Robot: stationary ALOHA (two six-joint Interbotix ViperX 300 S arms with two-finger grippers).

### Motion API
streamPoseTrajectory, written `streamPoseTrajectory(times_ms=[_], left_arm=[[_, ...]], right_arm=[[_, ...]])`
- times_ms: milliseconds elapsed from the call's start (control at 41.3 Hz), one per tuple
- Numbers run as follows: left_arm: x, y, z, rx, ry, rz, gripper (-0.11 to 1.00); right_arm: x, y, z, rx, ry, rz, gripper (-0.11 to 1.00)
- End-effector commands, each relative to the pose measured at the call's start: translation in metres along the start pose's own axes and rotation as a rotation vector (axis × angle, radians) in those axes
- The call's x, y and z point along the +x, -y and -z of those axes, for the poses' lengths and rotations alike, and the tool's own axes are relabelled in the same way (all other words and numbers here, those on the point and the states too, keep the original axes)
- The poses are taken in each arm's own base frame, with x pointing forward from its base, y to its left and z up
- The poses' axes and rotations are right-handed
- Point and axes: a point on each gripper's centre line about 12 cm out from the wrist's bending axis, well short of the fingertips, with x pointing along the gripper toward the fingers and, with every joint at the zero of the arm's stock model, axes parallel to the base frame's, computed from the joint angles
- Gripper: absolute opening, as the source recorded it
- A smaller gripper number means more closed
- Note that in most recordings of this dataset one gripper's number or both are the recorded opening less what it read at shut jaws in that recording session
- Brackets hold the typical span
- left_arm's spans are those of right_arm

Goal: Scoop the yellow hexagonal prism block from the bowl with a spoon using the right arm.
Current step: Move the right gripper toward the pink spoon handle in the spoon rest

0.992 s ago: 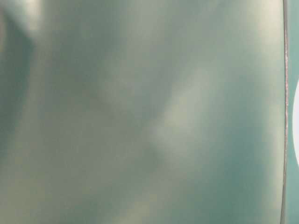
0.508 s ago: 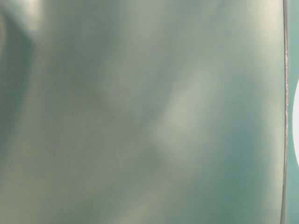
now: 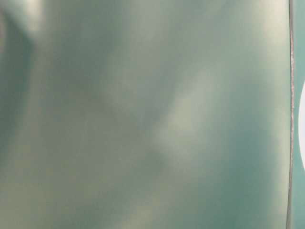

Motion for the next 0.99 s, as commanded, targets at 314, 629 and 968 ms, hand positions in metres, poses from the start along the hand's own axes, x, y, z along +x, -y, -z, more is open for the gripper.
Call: streamPoseTrajectory(times_ms=[314, 629, 968], left_arm=[[0.003, 0.0, -0.007, 0.0, 0.014, -0.001, -0.01], [0.004, 0.0, -0.006, -0.002, 0.009, -0.001, -0.01], [0.004, 0.0, -0.005, 0.0, 0.002, -0.001, -0.01]], right_arm=[[0.018, 0.002, 0.026, 0.046, -0.099, 0.02, 0.45], [0.034, -0.005, 0.058, 0.089, -0.162, 0.008, 0.45], [0.032, -0.025, 0.098, 0.127, -0.185, -0.036, 0.45]])
